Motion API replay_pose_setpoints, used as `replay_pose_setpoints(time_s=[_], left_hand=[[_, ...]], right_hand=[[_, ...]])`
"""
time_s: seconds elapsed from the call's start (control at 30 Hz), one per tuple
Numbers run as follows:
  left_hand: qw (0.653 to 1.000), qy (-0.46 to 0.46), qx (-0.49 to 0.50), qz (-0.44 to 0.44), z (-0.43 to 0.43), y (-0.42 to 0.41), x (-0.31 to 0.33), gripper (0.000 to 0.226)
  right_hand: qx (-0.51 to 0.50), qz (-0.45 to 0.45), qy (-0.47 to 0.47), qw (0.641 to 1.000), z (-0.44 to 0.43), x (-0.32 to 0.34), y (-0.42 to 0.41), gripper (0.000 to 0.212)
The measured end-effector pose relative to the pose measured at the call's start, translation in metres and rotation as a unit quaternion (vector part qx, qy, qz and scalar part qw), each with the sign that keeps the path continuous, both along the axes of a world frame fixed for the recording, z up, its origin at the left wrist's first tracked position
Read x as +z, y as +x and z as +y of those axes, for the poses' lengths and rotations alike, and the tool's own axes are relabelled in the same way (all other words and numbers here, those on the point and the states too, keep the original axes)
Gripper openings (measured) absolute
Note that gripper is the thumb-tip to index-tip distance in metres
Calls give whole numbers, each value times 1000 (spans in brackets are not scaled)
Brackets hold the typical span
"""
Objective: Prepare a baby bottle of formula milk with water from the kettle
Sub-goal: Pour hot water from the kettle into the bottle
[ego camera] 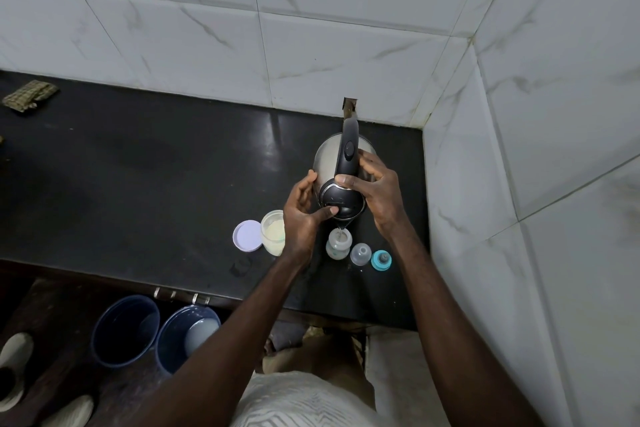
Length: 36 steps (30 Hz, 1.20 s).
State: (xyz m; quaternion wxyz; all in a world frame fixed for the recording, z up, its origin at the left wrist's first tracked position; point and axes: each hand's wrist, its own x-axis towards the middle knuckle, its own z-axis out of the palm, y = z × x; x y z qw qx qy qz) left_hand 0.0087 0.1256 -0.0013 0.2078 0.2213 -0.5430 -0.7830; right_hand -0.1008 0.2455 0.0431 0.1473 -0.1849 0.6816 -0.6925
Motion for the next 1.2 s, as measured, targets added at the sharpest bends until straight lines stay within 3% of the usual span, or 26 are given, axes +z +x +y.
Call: replay_pose_setpoints(time_s=[0.43,0.67,0.83,0.97,1.2], left_hand=[[999,-3,33,-31,-14,-27,10,69],[997,-15,35,-66,-32,-56,22,54],[991,-49,46,-118,-44,-78,31,47],[981,-97,46,-165,-45,-92,42,41],[967,-134,27,-214,-45,-109,53,26]], right_hand=[[-46,-76,12,996,-21,-6,-24,44],[-4,-72,36,997,-43,14,-53,15],[-7,6,111,994,-50,2,-67,24],[-28,26,166,985,-49,-24,-76,51],[-27,2,162,986,-36,-18,-71,51]])
